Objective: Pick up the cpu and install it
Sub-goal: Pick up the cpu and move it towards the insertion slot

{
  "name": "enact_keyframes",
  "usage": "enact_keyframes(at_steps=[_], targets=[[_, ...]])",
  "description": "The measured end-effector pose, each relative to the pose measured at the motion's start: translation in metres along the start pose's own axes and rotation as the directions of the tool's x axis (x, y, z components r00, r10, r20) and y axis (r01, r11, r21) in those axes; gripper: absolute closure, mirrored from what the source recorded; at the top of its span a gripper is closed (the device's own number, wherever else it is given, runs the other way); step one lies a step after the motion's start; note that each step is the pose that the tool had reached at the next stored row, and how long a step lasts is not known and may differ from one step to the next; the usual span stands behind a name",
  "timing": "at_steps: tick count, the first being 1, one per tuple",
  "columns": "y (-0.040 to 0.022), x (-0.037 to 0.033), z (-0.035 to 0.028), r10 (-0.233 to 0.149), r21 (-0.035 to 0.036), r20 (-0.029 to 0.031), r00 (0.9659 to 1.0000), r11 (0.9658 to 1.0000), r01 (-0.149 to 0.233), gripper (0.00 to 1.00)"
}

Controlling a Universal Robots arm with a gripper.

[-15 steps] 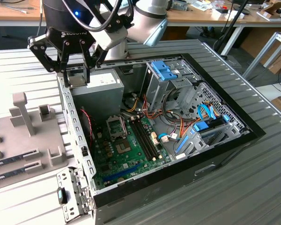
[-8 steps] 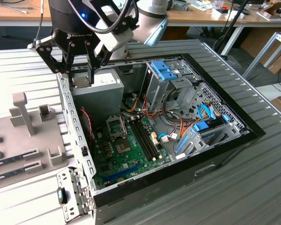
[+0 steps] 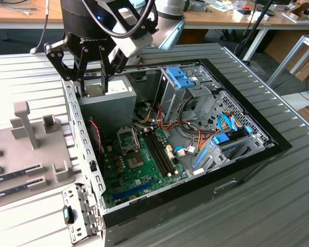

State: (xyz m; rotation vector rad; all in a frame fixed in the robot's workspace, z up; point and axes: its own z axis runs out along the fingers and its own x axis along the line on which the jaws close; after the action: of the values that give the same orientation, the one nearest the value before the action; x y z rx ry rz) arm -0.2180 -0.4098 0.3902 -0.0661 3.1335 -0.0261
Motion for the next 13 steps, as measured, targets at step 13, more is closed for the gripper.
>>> enact_keyframes(at_steps=[13], targets=[[-0.0032, -0.0124, 0.0015, 0.000, 0.0000, 0.0000, 1.0000, 1.0000, 0.000, 0.53]])
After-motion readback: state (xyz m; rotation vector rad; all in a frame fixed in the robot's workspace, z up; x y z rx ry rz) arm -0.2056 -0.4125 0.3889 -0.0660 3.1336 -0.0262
